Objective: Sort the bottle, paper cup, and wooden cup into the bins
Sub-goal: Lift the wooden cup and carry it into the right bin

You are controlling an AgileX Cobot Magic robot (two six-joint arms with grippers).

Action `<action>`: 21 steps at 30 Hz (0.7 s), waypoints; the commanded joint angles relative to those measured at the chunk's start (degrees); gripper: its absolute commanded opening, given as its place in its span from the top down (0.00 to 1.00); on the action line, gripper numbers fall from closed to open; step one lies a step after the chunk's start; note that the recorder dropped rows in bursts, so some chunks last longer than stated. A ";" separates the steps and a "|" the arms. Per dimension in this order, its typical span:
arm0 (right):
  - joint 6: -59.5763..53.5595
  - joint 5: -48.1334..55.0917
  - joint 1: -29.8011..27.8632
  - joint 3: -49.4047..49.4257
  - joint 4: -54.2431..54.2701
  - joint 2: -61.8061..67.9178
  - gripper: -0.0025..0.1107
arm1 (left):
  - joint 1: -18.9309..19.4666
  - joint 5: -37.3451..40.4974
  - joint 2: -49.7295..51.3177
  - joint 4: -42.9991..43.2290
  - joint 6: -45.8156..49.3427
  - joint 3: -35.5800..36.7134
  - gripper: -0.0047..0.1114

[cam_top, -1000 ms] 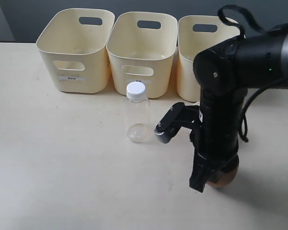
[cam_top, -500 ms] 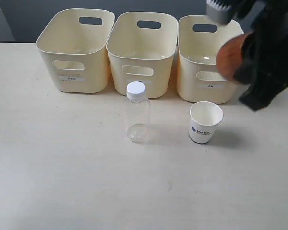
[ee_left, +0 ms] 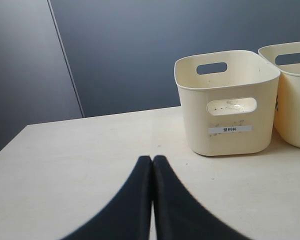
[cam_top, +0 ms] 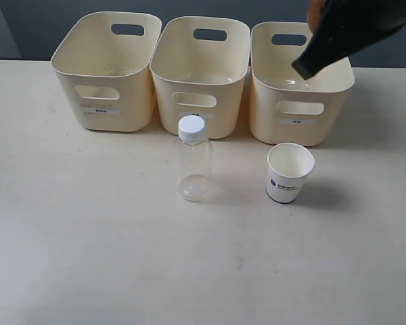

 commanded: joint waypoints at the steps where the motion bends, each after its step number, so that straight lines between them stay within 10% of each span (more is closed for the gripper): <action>1: 0.86 -9.58 -6.17 -0.27 2.85 5.80 0.99 | 0.03 -0.40 -0.28 0.00 -0.08 0.10 0.96; 11: -14.04 -23.74 -18.54 -1.06 21.97 16.91 0.99 | 0.03 -0.40 -0.28 0.00 -0.08 0.10 0.96; 21: -25.14 -15.51 -22.95 -16.59 37.23 29.75 0.99 | 0.03 -0.40 -0.28 0.00 -0.08 0.10 0.96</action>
